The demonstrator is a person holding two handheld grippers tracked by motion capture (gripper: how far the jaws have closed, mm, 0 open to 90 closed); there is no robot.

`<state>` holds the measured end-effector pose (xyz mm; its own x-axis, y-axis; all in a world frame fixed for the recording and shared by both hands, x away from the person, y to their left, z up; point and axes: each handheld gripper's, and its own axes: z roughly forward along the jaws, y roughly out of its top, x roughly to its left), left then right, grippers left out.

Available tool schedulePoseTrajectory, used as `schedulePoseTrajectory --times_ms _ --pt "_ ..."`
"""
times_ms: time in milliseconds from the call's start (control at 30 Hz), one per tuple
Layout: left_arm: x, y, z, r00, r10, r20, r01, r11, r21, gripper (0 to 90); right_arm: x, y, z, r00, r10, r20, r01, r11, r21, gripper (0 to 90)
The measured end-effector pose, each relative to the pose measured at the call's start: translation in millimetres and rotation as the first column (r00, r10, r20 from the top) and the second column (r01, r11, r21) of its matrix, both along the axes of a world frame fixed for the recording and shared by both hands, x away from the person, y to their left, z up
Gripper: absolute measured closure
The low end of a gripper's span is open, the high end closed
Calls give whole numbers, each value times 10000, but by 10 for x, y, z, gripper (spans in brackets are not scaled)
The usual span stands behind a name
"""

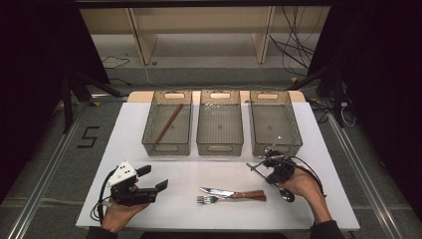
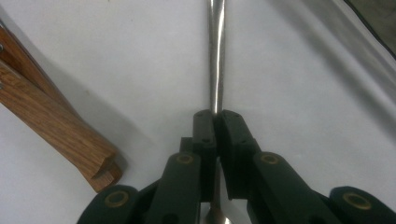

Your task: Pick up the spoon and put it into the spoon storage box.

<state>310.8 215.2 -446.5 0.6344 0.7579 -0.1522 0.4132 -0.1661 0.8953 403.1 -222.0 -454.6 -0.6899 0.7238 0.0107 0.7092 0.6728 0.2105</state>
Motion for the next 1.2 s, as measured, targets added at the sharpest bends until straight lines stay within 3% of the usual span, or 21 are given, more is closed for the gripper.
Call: schedulePoseTrajectory --times_ms 467,733,1000,1200 --pt "0 0 -7 10000 42 14 -42 10000 57 174 -55 -31 64 9996 197 189 -202 9994 268 859" --pt "-8 11 1 9999 96 61 -96 9999 -73 174 -104 -57 254 9956 271 893 -340 9964 771 859" --pt "-18 36 12 9997 186 161 -179 9990 -398 174 -154 -101 563 9831 101 1830 -458 9804 1916 858" --pt "-25 25 2 9997 201 161 -195 9992 -363 174 -97 -82 763 9682 -279 2487 -452 9579 2834 859"
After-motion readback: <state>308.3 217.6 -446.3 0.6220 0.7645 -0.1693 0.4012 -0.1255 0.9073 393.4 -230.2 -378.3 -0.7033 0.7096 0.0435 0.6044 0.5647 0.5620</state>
